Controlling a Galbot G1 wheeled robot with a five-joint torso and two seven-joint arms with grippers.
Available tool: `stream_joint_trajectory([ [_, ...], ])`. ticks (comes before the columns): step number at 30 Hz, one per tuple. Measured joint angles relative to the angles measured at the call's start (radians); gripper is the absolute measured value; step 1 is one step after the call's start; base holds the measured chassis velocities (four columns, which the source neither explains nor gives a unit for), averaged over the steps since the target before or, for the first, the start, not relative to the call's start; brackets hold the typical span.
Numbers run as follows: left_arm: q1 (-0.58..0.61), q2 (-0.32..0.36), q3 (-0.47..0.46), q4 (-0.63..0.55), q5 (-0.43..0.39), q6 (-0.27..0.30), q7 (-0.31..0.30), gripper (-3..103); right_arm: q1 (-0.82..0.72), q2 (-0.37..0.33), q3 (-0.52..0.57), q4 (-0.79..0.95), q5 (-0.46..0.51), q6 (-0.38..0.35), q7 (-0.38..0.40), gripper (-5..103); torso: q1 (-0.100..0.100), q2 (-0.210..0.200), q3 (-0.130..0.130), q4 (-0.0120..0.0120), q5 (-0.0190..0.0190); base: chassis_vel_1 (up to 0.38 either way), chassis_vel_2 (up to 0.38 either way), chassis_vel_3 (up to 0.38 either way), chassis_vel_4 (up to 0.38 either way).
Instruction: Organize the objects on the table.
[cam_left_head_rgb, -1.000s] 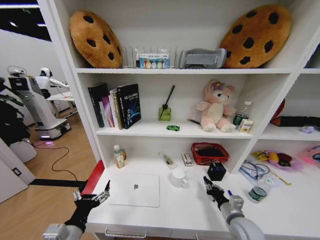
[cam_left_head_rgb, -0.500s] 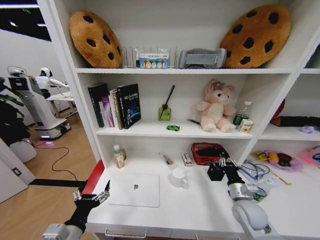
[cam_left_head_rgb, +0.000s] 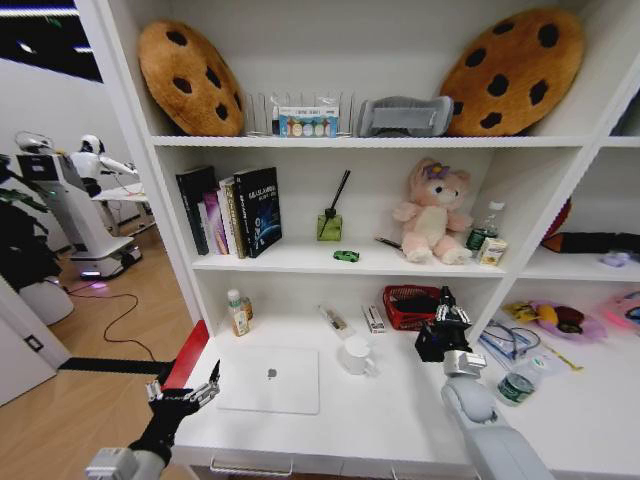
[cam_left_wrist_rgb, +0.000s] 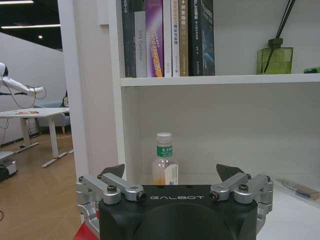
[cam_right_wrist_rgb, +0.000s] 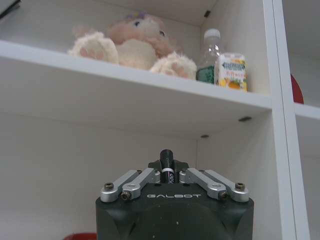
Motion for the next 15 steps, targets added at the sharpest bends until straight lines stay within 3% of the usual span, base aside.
stream_joint_trajectory([
  [15, 0.0, 0.0, 0.0, 0.0, 0.0, 0.0, 0.0, 100, 0.087, 0.004, -0.049, -0.115, 0.058, 0.038, 0.014, 12, 0.0, 0.0, 0.0, 0.0001, -0.0001, 0.0, 0.0, 0.0, 0.0],
])
